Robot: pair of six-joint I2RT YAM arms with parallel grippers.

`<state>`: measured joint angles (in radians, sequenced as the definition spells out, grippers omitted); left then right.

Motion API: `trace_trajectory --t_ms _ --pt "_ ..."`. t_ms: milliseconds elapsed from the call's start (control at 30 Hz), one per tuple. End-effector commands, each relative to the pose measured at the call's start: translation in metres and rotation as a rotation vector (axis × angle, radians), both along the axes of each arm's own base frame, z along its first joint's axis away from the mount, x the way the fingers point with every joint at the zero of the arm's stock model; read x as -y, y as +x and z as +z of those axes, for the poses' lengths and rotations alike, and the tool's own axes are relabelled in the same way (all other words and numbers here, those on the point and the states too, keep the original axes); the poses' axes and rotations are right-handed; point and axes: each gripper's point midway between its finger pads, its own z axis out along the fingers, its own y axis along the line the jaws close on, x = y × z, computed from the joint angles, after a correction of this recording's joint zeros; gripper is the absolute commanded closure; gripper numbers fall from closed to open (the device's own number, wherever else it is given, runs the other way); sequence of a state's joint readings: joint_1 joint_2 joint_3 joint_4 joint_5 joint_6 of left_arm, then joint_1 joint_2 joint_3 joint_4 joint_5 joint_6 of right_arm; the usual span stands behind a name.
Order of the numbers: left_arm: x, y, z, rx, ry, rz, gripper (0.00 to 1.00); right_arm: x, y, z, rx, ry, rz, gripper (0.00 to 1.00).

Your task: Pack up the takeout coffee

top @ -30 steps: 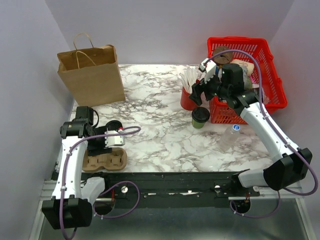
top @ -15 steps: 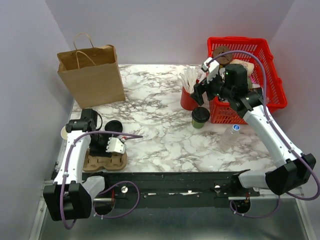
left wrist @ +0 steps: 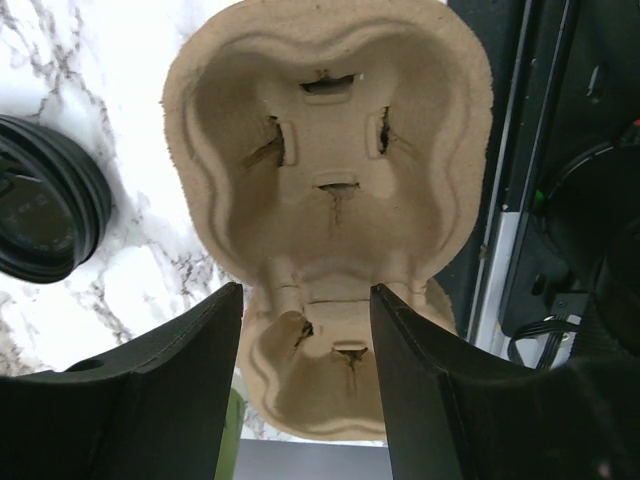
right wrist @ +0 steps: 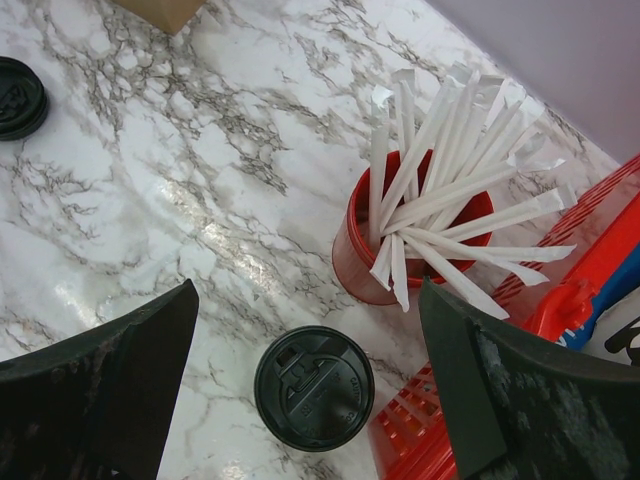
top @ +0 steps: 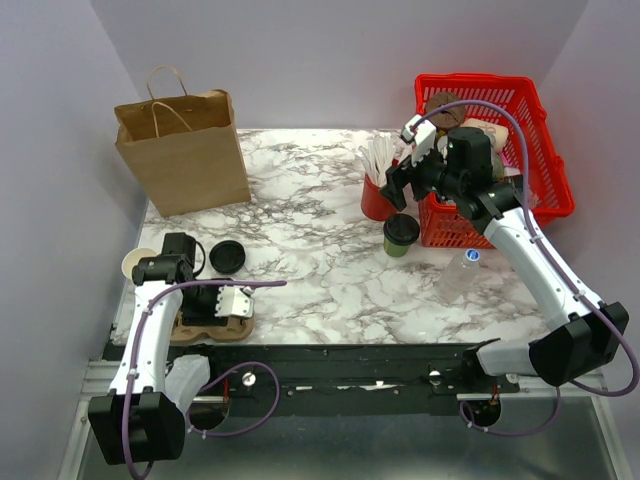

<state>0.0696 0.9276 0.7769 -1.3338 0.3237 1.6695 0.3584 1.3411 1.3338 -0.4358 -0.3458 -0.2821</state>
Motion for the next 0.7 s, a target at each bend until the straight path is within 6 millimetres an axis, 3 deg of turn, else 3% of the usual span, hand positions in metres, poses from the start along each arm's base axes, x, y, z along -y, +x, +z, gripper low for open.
trace_trajectory --t_ms 0,667 --pt "0.009 -0.051 -0.005 -0.193 -0.040 -0.017 0.39 0.000 0.006 0.012 0.035 0.007 -0.004 0.00" --pt "-0.003 -0.057 -0.016 -0.204 0.031 -0.138 0.50 0.002 0.004 0.006 0.028 0.002 -0.012 0.00"
